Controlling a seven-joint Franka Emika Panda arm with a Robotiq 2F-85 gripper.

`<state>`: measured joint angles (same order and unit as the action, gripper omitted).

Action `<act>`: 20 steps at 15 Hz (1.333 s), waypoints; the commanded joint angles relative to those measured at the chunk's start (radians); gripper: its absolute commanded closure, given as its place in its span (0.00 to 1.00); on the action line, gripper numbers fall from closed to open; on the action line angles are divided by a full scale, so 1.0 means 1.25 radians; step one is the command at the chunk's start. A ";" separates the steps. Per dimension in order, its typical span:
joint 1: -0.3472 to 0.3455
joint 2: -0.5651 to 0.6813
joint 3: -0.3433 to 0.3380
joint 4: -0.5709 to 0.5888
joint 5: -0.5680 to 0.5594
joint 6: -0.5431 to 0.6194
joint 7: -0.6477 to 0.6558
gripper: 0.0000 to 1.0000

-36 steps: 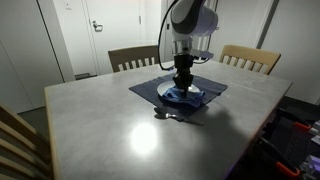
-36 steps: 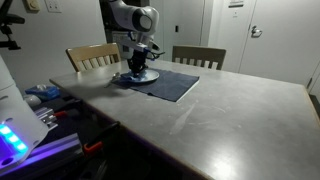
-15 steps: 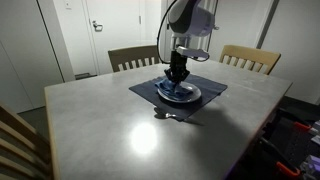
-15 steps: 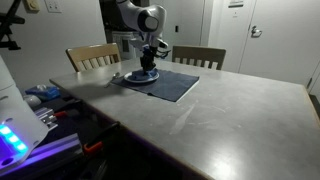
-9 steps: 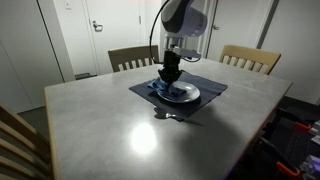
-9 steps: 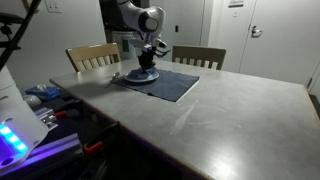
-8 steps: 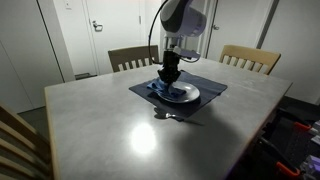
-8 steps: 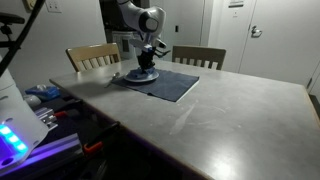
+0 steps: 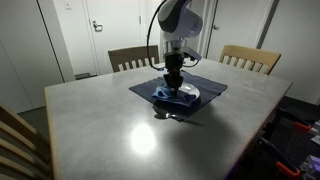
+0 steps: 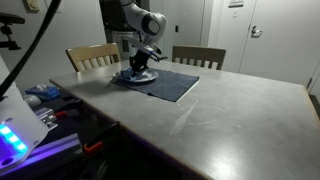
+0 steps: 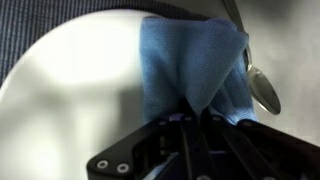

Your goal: Wipe the white plate with the blue towel

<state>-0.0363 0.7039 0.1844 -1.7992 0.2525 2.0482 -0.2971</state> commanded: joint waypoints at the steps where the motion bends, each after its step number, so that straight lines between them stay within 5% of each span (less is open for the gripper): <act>1: 0.000 0.028 -0.017 0.019 -0.006 -0.092 0.013 0.98; 11: 0.032 0.009 -0.099 -0.018 0.075 -0.040 0.375 0.98; 20: 0.054 0.004 -0.083 -0.009 0.064 0.134 0.347 0.98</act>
<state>0.0181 0.6911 0.0796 -1.7981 0.3381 2.1171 0.1932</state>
